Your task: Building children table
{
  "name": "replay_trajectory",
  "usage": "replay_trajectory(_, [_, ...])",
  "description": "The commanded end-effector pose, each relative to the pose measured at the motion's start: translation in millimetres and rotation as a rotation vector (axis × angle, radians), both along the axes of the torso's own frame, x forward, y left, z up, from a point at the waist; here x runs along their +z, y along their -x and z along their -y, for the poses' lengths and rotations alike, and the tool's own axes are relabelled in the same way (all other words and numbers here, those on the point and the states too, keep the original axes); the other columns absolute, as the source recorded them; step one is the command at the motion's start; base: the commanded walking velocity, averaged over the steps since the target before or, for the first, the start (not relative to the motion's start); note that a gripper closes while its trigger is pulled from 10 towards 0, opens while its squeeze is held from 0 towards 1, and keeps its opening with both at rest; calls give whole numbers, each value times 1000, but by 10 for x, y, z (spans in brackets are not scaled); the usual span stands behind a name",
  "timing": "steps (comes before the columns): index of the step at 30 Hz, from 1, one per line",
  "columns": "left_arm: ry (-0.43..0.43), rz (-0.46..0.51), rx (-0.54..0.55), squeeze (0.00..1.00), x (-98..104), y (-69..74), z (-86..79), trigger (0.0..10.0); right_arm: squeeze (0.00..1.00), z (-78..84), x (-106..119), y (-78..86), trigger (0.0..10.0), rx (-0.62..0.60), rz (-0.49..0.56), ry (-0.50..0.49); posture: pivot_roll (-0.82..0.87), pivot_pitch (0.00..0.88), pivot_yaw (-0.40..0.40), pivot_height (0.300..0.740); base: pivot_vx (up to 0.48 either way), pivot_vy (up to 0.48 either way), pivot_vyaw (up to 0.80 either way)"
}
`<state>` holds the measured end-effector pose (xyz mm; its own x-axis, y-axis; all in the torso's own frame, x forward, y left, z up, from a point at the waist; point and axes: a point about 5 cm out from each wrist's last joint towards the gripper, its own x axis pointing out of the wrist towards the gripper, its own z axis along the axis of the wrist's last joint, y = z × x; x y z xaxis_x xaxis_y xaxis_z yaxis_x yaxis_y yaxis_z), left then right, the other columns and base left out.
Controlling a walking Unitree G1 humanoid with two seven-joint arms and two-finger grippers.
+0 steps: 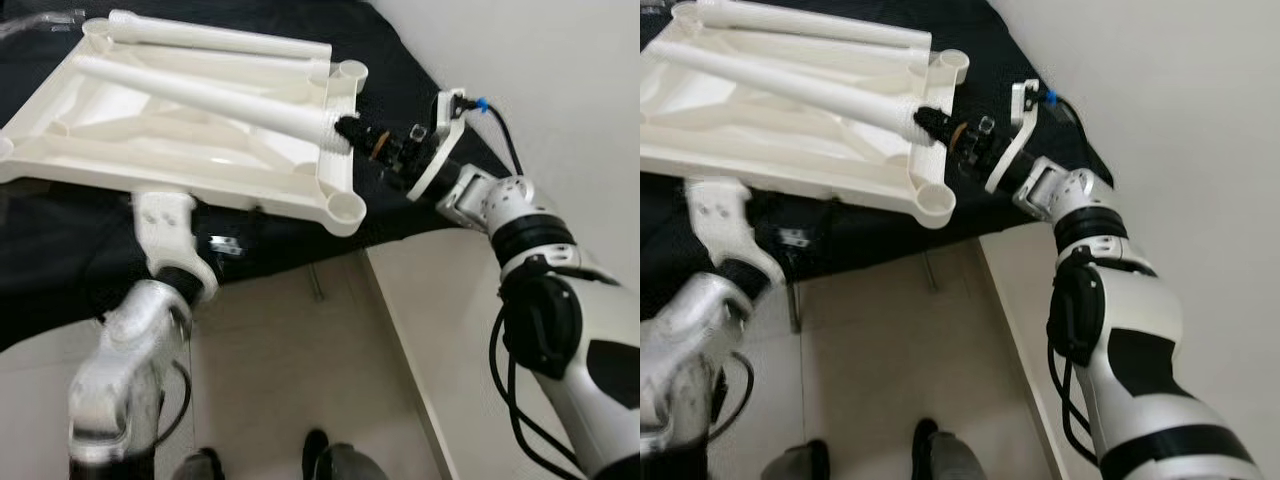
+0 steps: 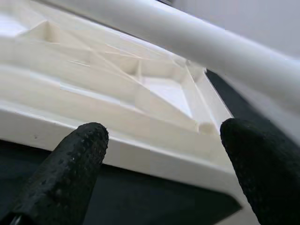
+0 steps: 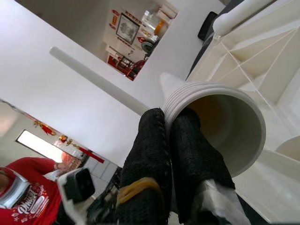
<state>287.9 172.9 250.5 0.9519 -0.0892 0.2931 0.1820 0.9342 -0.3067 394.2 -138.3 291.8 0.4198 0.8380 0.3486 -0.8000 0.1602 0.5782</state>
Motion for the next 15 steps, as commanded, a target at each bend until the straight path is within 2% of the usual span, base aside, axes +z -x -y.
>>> replay_trajectory(1, [79, -42, -3, 0, -99, -28, -61, 10000, 0, 33, 17, 15, 0, 14, 19, -15, 90, 271, -139, 740, 0, 0, 0])
replay_trajectory(2, [113, -32, -7, 1000, -73, -81, -123, 10000, 0, 35, 22, 20, 0, 20, 20, -18, 80, 268, -134, 740, 0, 0, 0])
replay_trajectory(3, [113, -32, -7, 1000, -73, -81, -123, 10000, 0, 35, 22, 20, 0, 20, 20, -18, 80, 268, -134, 740, 0, 0, 0])
replay_trajectory(6, [212, 2, -34, 1000, 29, -224, -216, 10000, 0, 34, 39, 38, 0, 50, 30, -32, 85, 263, -133, 740, 0, 0, 0])
replay_trajectory(7, [212, 2, -34, 1000, 29, -224, -216, 10000, 0, 34, 39, 38, 0, 50, 30, -32, 85, 263, -133, 740, 0, 0, 0])
replay_trajectory(8, [249, 11, -44, 1000, 53, -256, -231, 10000, 0, 32, 44, 43, 0, 59, 33, -35, 84, 263, -132, 740, 0, 0, 0])
replay_trajectory(9, [314, 23, -61, 471, 76, -296, -256, 10000, 0, 30, 49, 48, 0, 68, 35, -38, 81, 262, -131, 740, 0, 0, 0])
replay_trajectory(10, [374, 39, -81, 0, 100, -320, -273, 10000, 0, 28, 52, 52, 0, 75, 37, -40, 81, 259, -131, 740, 0, 0, 0])
replay_trajectory(14, [500, 106, -167, 0, 194, -366, -309, 10000, 0, 25, 52, 60, 0, 89, 36, -43, 77, 256, -133, 740, 0, 0, 0])
replay_trajectory(15, [500, 106, -167, 0, 194, -366, -309, 10000, 0, 25, 52, 60, 0, 89, 36, -43, 77, 256, -133, 740, 0, 0, 0])
